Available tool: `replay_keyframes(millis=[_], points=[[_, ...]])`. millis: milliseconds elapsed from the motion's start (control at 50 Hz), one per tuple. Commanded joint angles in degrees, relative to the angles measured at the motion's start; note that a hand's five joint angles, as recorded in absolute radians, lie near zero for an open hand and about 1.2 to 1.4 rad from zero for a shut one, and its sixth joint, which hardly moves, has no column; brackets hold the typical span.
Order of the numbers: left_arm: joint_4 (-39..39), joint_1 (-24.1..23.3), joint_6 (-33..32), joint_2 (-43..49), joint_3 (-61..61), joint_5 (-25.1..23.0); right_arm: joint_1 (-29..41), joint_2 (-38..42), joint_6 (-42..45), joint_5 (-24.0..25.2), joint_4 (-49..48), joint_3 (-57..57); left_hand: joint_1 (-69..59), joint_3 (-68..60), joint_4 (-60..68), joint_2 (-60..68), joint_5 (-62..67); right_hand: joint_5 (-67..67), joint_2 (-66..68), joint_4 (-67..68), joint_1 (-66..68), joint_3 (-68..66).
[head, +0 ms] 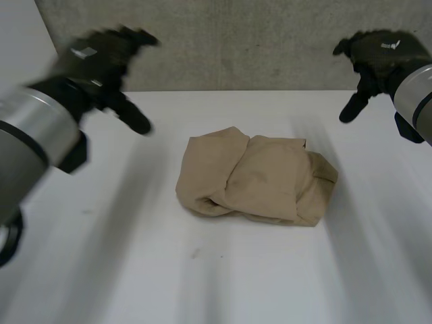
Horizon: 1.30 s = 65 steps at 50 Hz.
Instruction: Fold the shorts.
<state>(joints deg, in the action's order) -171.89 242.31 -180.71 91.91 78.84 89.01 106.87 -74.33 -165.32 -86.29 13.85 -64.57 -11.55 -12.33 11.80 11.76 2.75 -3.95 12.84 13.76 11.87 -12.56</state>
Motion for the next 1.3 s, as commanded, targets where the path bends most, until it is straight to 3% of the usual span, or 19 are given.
replay_keyframes(millis=[20, 140, 280, 420, 480, 560, 580, 640, 660, 760, 900, 1040, 1160, 1300], points=[[-5.9, -12.3, -0.2, 11.2, 2.0, -2.0, -5.4, 11.4, -3.1, 6.7, 12.0, 9.1, -1.7, -0.9, 1.4, 1.5, 0.5, 3.9, -2.8, -3.8, -1.9, 2.6], [-10.3, -18.4, -2.8, 21.9, 0.7, -1.6, -7.5, 19.1, -9.1, 7.4, 13.5, 12.9, -3.9, -3.1, 3.6, 3.7, 2.7, 3.9, -2.8, -3.8, -1.9, 2.6], [-15.7, -19.2, -8.3, 30.2, -1.2, 2.5, -7.6, 26.9, -9.9, 7.8, 13.2, 14.7, -10.4, -9.7, 10.2, 10.2, 9.2, 3.9, -2.8, -3.8, -1.9, 2.6], [-17.8, -20.9, -20.1, 38.2, -6.4, 7.1, -6.9, 32.9, -12.3, 7.9, 11.5, 16.3, -14.1, -13.4, 13.9, 13.9, 12.9, 3.9, -2.8, -3.8, -1.9, 2.6], [-18.0, -21.2, -25.5, 41.8, -8.9, 8.0, -6.7, 34.3, -14.2, 7.9, 8.3, 16.2, -22.0, -21.2, 21.8, 21.8, 20.8, 3.9, -2.8, -3.8, -1.9, 2.6], [-18.0, -21.3, -28.9, 43.7, -10.7, 9.2, -6.6, 34.7, -14.8, 7.9, 4.7, 15.5, -39.8, -39.0, 39.6, 39.6, 38.6, -6.5, 7.7, 6.7, 8.6, -7.9], [-18.3, -21.2, -28.9, 43.8, -11.2, 9.9, -6.6, 35.1, -14.9, 7.9, 3.6, 15.4, -51.4, -50.6, 51.1, 51.2, 50.2, -14.2, 15.3, 14.4, 16.3, -15.6], [-20.4, -21.0, -28.7, 43.3, -11.6, 11.9, -6.6, 36.4, -14.5, 8.0, 2.1, 15.7, -68.4, -67.6, 68.1, 68.2, 67.2, -32.1, 33.2, 32.2, 34.1, -33.4], [-20.7, -20.9, -28.6, 43.2, -11.6, 12.2, -6.6, 36.8, -14.4, 8.1, 1.9, 15.9, -68.5, -67.7, 68.2, 68.2, 67.2, -36.1, 37.2, 36.3, 38.2, -37.5], [-23.8, -20.7, -26.3, 40.0, -11.1, 16.1, -6.6, 37.4, -13.2, 8.1, 1.8, 16.1, -68.5, -67.7, 68.2, 68.2, 67.2, -66.0, 67.1, 66.2, 68.1, -67.4], [-24.0, -18.8, -18.6, 33.3, -10.8, 18.9, -6.6, 32.7, -11.8, 9.8, 0.9, 16.1, -68.5, -67.7, 68.2, 68.2, 67.2, -66.1, 67.2, 66.2, 68.1, -67.4], [-23.6, -14.8, -12.1, 27.2, -7.6, 19.4, -6.6, 22.7, -12.0, 11.9, -4.4, 10.5, -68.5, -67.7, 68.2, 68.2, 67.2, -66.1, 67.2, 66.2, 68.1, -67.4], [-22.5, -8.8, -3.9, 20.8, -2.2, 22.3, -5.7, 8.5, -10.0, 13.5, -12.4, -0.4, -68.5, -67.7, 68.2, 68.2, 67.2, -66.1, 67.2, 66.2, 68.1, -67.4], [-15.5, -2.1, 9.1, 19.0, 1.9, 22.3, -0.4, -0.2, -4.3, 18.3, -13.0, -6.7, -65.3, -64.5, 65.0, 65.1, 64.1, -66.1, 67.2, 66.2, 68.1, -67.4]])
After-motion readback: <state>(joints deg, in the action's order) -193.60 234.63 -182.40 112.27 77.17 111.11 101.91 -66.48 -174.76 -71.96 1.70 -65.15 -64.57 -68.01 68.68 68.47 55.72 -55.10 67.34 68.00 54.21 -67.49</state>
